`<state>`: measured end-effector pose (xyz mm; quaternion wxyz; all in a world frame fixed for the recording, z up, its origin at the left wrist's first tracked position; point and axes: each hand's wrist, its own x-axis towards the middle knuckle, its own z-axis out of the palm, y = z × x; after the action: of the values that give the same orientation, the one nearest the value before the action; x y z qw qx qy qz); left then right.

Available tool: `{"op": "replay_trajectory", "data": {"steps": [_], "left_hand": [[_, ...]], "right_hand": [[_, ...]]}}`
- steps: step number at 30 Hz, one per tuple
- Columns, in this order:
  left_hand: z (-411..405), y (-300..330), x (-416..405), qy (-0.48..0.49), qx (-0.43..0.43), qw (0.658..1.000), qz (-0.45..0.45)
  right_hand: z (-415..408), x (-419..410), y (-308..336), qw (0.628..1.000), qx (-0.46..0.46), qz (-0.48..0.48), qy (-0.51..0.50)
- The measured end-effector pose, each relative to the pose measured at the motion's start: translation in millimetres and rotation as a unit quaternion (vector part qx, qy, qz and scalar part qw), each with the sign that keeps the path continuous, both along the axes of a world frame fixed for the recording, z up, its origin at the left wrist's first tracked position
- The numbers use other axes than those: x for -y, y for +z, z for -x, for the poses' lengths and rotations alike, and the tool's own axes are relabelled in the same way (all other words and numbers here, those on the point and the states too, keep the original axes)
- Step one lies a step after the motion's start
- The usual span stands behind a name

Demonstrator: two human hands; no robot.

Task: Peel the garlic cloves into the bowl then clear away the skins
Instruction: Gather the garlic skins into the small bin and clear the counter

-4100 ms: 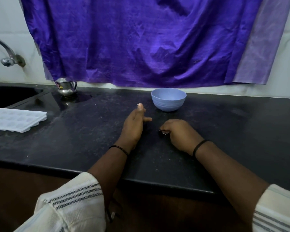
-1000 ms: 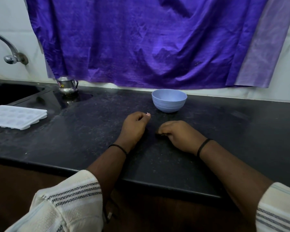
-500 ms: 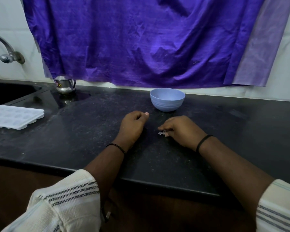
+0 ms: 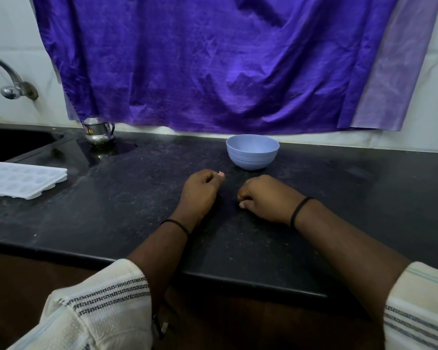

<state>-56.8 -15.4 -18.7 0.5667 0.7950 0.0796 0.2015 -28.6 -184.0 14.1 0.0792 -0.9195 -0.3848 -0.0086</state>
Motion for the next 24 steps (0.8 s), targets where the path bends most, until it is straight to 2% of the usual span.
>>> {"op": "replay_trajectory", "data": {"steps": [5, 15, 24], "left_hand": [[0, 0, 0, -0.004, 0.003, 1.000, 0.003], [1, 0, -1, -0.008, 0.004, 1.000, -0.007], [3, 1, 1, -0.002, 0.008, 1.000, -0.019]], "right_hand": [[-2, 2, -2, 0.999, 0.018, -0.048, -0.011], [-1, 21, -4, 0.998, -0.023, -0.051, 0.024], [5, 9, 2, 0.998, -0.002, -0.055, -0.027]]}}
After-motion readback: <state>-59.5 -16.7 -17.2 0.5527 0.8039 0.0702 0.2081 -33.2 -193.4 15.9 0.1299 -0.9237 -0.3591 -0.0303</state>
